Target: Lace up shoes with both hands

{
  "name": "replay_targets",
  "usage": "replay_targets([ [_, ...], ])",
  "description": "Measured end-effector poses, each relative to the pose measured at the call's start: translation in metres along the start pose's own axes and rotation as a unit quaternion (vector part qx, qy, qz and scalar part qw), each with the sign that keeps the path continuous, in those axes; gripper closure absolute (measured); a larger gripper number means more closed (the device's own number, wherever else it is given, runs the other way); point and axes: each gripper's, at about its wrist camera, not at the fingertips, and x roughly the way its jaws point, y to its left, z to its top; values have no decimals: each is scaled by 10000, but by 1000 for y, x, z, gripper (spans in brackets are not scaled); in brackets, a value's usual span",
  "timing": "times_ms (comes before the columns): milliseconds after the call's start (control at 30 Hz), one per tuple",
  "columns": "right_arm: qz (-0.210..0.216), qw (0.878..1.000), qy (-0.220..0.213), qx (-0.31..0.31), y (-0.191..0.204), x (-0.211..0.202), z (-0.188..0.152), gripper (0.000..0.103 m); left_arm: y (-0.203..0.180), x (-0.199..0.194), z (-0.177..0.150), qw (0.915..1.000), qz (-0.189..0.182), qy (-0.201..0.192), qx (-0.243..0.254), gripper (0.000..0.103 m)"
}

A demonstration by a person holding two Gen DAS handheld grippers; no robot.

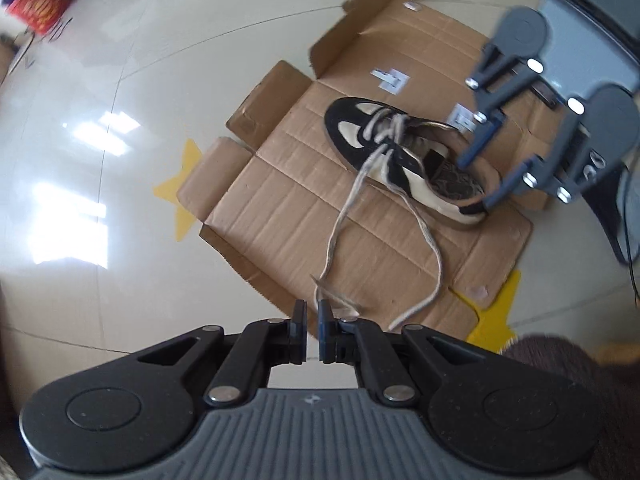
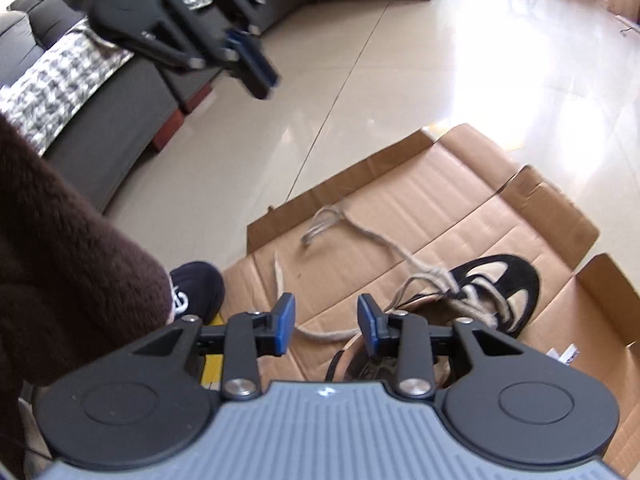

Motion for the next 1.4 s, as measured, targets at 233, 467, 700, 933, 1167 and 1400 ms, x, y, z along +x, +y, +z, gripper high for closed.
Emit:
replay_targets([
  [233,-80,9996,-90,265,-10,-3,-8,58,13,46,-3,9852,-420,-142,-1657,87],
  [467,-126,9989,108,436,-21,9,-21,55,15,112,-16,9686,-598,-135,-2411,73],
  [700,-177,9979,276,556,-29,20,-28,52,34,175,-18,9455,-844,-96,-3143,73],
  [933,-257,9968,421,626,-36,24,-35,52,40,215,-18,9430,-654,-76,-3263,73],
  [1167,-280,9965,494,620,-38,27,-39,50,57,229,-32,8982,-911,-139,-4299,73],
  [1400,-271,9966,475,617,-37,27,-39,49,44,226,-31,9128,-616,-124,-4035,102],
])
